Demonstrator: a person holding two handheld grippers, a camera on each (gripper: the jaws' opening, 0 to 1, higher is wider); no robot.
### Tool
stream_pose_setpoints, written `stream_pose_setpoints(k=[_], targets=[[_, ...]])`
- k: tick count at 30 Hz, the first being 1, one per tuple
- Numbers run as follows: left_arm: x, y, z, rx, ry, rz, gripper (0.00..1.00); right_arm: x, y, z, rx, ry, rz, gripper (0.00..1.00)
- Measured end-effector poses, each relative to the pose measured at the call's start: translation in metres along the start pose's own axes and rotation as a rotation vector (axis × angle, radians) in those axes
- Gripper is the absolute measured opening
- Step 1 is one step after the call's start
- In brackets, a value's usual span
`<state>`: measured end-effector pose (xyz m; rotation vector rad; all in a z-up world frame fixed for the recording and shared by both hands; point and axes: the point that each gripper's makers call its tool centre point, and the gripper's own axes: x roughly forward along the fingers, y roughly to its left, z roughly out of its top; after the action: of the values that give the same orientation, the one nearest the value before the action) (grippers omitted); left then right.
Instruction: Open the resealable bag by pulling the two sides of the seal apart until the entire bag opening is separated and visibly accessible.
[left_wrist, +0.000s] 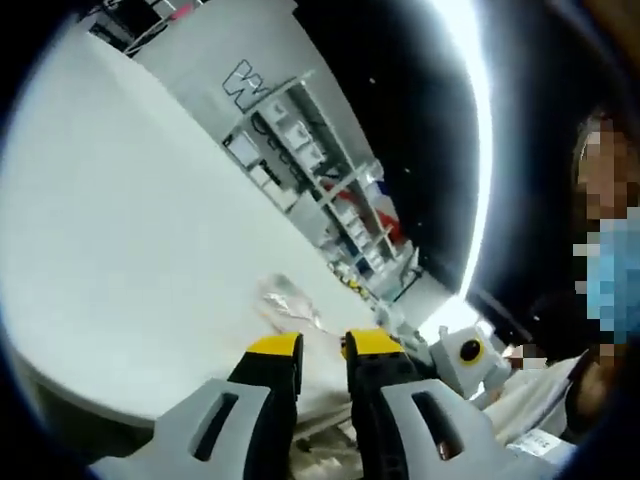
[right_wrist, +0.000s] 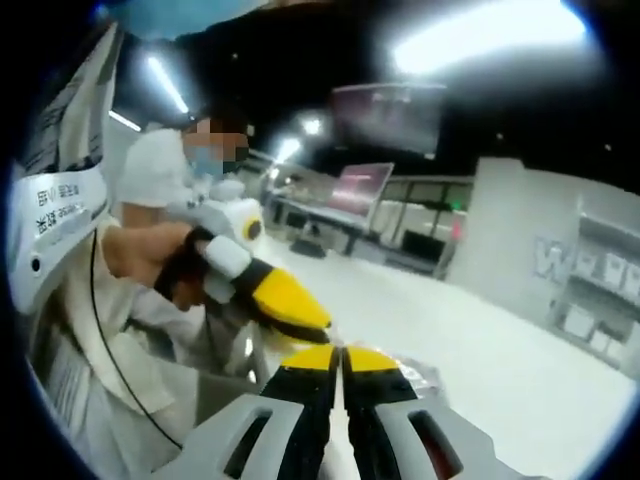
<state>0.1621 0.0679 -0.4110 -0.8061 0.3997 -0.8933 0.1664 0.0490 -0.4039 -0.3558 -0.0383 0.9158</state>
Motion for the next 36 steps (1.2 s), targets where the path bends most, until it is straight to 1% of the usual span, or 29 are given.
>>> stream_pose_setpoints(k=[1,3,6,15,20,30,34,36], targets=[[-0.0024,-0.0129,-0.0022,-0.013,0.001,-0.003,0.16,-0.0003,0.0008,0.0004,-0.004,-0.001,0.001,0.0],[-0.003,-0.0159,-0.0038,-0.03,0.004,-0.002,0.13,-0.0006,0.0013,0.0012,-0.009,-0.003,0.002,0.0],[-0.0035,-0.0155,-0.0046,-0.03,0.005,0.004,0.1,-0.001,0.0012,0.0014,-0.012,-0.004,0.001,0.0],[-0.0051,-0.0181,-0.0065,-0.022,0.016,0.001,0.1,-0.0019,-0.001,-0.0004,-0.003,-0.004,-0.003,0.0],[-0.0049,-0.0165,-0.0056,-0.036,0.025,0.004,0.07,-0.0027,-0.0009,0.001,0.003,-0.009,-0.001,0.0],[-0.0055,-0.0188,-0.0091,-0.05,0.034,0.012,0.05,-0.003,0.0024,-0.0004,0.002,-0.004,0.015,0.0],[-0.0061,-0.0181,-0.0083,-0.061,0.024,0.011,0.05,-0.0025,0.0036,-0.0005,0.011,-0.005,0.023,0.0],[-0.0048,-0.0191,-0.0075,-0.051,0.016,0.01,0.06,-0.0022,0.0047,-0.0006,0.008,-0.002,0.025,0.0]])
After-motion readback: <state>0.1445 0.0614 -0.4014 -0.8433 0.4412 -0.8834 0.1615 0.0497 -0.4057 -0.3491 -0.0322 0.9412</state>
